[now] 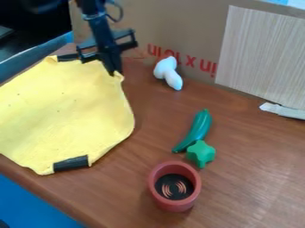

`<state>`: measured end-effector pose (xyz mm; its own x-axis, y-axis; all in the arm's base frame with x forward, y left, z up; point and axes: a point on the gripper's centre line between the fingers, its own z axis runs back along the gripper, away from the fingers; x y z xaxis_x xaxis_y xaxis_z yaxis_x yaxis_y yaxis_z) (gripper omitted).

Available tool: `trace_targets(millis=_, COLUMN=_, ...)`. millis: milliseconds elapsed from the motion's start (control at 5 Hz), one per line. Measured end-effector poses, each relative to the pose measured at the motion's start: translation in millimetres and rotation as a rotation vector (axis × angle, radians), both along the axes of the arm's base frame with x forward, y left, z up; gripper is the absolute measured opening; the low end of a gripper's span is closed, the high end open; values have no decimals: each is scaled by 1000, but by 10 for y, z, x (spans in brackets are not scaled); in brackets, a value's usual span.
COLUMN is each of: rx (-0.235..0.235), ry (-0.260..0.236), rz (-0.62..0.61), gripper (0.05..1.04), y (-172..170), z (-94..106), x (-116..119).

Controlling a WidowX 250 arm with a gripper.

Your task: Fold the cloth from top right to bottom left

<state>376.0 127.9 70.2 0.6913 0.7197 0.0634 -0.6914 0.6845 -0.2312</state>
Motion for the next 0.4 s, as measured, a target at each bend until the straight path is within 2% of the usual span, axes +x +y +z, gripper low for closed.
trace_targets(millis=200, rx=-15, ry=-46, rz=-3, gripper=66, y=234, z=89, x=-298)
trace_targets(millis=400, rx=-33, ry=-70, rz=5, gripper=66, y=399, z=175, x=-478)
